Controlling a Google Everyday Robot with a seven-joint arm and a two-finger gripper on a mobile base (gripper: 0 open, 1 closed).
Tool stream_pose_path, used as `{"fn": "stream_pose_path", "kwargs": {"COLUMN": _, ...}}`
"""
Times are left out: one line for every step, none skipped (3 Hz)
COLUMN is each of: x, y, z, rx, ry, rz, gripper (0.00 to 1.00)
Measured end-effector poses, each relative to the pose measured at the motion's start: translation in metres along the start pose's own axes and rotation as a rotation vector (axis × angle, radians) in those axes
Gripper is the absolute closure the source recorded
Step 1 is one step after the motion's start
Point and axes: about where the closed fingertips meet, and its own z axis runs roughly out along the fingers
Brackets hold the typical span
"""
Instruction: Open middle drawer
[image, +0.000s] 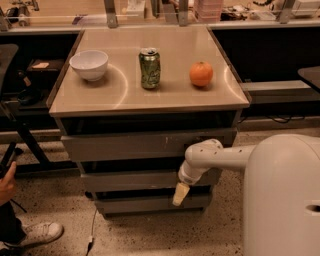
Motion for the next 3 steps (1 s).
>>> {"fn": "stream_pose_path", "kwargs": {"x": 0.003, "y": 0.001, "z": 0.012, "rx": -0.015, "ry": 0.003, "rz": 0.003, "gripper": 0.0}}
{"fn": "stream_pose_path", "kwargs": {"x": 0.006, "y": 0.012, "z": 0.018, "rx": -0.044, "ry": 0.021, "rz": -0.016, "gripper": 0.17}}
{"fn": "stream_pose_path", "kwargs": {"x": 0.006, "y": 0.012, "z": 0.018, "rx": -0.044, "ry": 0.021, "rz": -0.016, "gripper": 0.41}}
